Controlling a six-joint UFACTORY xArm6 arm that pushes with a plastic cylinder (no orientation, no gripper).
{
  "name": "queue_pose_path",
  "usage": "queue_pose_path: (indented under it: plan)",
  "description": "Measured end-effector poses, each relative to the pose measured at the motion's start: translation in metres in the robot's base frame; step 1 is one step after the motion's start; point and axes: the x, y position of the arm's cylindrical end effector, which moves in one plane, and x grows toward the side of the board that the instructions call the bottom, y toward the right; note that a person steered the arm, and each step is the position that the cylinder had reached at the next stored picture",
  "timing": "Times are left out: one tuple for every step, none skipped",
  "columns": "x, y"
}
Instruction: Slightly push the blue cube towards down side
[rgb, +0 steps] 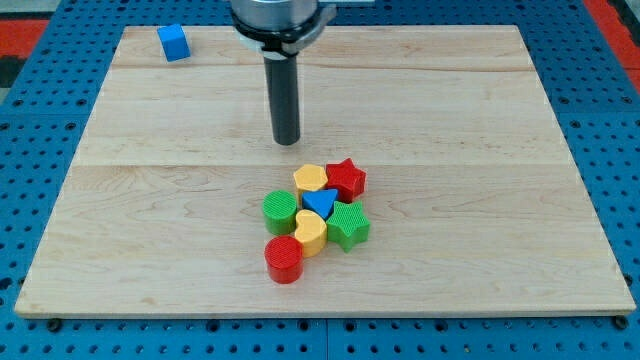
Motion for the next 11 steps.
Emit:
queue_pose_path:
  plan:
    - [0.0,-0.024]
    - [0.0,-0.052]
    - [0.0,-0.062]
    - [0.0,-0.066]
    - [0.0,-0.068]
    - [0.0,-0.07]
    - [-0.019,-0.074]
    - [-0.018,-0.131]
    - [-0.045,-0.182]
    - [-0.087,-0.225]
    - [-0.151,-0.231]
